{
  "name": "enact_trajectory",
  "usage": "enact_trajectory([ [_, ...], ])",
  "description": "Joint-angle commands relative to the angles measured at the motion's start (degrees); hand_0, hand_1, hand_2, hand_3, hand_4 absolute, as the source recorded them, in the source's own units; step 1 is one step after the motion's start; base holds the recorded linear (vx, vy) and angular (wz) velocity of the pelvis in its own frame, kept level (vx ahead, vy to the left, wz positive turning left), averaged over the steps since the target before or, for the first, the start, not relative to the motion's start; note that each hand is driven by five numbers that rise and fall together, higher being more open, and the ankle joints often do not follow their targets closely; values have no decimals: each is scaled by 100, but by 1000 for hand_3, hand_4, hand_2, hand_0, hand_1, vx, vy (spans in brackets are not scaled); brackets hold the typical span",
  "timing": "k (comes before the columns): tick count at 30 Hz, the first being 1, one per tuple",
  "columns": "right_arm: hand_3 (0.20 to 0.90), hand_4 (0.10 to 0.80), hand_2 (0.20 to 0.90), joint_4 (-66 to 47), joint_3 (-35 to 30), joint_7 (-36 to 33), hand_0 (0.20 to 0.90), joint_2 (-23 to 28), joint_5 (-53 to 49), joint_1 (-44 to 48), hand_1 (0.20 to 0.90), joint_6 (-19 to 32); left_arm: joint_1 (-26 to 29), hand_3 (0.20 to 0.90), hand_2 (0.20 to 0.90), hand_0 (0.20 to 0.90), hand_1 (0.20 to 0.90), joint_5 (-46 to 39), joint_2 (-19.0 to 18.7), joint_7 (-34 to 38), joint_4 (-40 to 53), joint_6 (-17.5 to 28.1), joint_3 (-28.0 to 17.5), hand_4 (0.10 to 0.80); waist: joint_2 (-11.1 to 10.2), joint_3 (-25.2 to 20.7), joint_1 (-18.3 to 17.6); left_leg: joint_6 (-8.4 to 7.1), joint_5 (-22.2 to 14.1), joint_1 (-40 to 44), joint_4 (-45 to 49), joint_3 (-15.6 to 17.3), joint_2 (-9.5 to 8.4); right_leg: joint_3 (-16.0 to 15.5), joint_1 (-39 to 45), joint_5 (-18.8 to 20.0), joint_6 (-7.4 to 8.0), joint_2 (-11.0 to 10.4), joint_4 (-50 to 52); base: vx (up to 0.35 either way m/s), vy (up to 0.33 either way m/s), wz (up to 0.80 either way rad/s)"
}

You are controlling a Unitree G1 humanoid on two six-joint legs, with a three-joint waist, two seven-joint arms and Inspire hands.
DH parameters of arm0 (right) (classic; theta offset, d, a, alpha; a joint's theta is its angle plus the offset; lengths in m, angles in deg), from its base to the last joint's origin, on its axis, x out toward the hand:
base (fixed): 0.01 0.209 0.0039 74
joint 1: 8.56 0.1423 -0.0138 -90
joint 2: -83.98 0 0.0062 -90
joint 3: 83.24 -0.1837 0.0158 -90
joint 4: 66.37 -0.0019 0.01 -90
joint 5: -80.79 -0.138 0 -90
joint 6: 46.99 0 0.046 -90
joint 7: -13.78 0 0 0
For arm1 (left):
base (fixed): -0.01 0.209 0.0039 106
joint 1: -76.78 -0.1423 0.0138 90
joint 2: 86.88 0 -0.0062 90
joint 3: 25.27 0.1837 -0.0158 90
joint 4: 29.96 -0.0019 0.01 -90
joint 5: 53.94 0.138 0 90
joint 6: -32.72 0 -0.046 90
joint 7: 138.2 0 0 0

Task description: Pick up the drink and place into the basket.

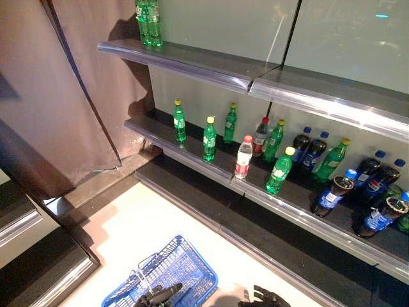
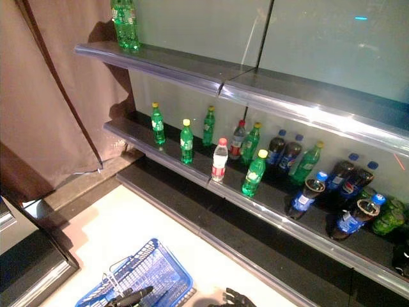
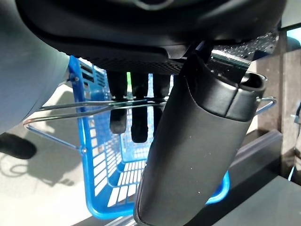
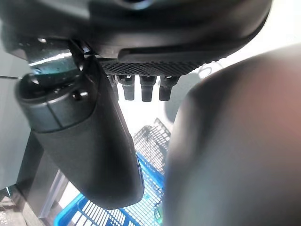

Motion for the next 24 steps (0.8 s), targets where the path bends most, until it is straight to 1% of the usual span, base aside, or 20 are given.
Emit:
enact_trajectory([
  [1,900,800,900,-28,91,-88,900,-237,89,186,900,39,-12,200,300,300,300,396,58,-240,383,386,241,100,96,386,259,86,-270,259,91,231,37,-114,-459,629,-61,-50,173,0,0,0],
  [4,900,800,900,-4,86,-93,900,-245,109,167,900,35,-45,200,300,300,300,380,66,-285,392,463,228,100,97,395,265,97,-275,273,87,234,31,-126,-443,627,-67,-46,170,0,0,0],
  [14,900,800,900,31,104,-170,900,-252,172,149,900,60,-115,200,300,300,300,410,75,-299,438,449,240,100,116,432,296,107,-268,248,87,193,12,-171,-445,628,-68,-59,160,0,0,0],
  [21,900,800,900,-265,155,-379,900,-202,343,68,900,91,-193,200,300,300,300,450,72,-244,548,410,286,100,118,441,286,113,-274,257,88,174,-4,-178,-430,628,-58,-65,151,0,0,0],
  [24,900,800,900,-535,176,-509,900,-144,490,26,900,191,-237,200,300,300,300,470,71,-175,656,370,301,100,115,459,294,115,-278,254,97,165,-7,-192,-430,625,-57,-66,160,0,0,0],
])
